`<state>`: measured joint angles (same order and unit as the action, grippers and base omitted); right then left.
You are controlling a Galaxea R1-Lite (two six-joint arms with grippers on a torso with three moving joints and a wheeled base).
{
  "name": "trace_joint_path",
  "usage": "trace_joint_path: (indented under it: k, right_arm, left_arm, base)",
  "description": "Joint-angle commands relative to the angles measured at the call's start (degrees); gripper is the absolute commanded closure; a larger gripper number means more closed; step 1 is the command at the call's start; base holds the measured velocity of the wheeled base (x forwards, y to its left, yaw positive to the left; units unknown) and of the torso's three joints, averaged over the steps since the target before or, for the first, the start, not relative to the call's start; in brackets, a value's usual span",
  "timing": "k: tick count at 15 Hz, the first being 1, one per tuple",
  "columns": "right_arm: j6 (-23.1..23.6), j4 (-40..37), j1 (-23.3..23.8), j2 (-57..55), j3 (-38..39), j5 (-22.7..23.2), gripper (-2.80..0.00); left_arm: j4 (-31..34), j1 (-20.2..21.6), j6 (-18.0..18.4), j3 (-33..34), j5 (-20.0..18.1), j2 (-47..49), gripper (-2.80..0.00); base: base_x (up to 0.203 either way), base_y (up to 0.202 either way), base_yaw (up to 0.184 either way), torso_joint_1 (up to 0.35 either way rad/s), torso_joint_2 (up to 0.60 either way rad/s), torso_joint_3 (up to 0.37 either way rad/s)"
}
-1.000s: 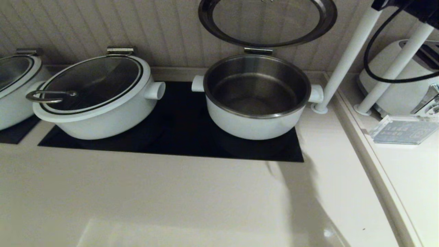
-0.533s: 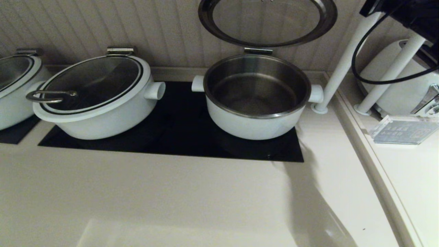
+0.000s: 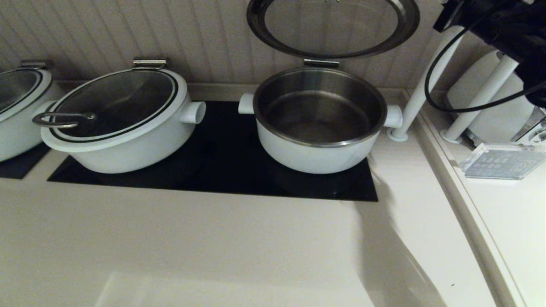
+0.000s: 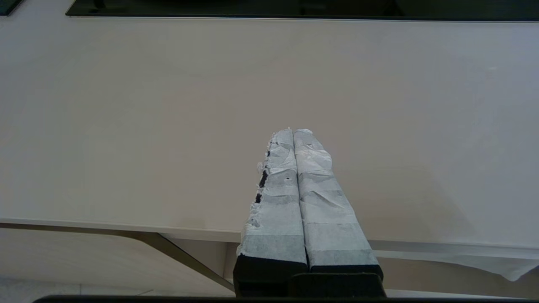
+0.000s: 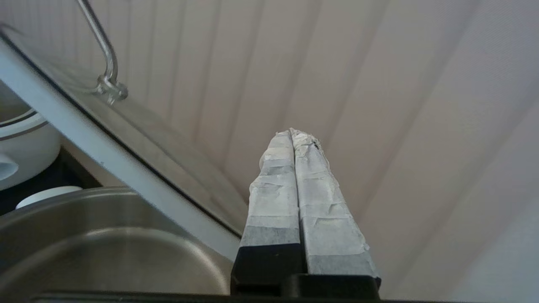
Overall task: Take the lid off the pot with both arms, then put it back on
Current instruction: Close the pot lid
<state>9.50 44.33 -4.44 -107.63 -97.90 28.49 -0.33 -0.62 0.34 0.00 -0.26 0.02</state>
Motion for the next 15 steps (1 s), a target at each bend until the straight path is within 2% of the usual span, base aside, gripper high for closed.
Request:
trace_joint_path:
  k: [1, 9, 15]
  right_arm:
    - [0.1, 0.3, -1.0, -0.6, 0.2, 0.3, 0.0]
    - [0.1, 0.2, -1.7, -0.8, 0.6, 3.8, 0.0]
    - [0.2, 0.3, -1.7, 2.1, 7.6, 7.0, 0.0]
  left_arm:
    - [0.0, 0.0, 0.0, 0.0, 0.0, 0.0, 0.0]
    - [0.0, 0.0, 0.0, 0.0, 0.0, 0.0, 0.0]
    - [0.0, 0.0, 0.0, 0.0, 0.0, 0.0, 0.0]
  base:
    - [0.0, 0.0, 0.0, 0.0, 0.0, 0.0]
    - [0.0, 0.0, 0.0, 0.0, 0.0, 0.0]
    - [0.0, 0.0, 0.0, 0.0, 0.0, 0.0]
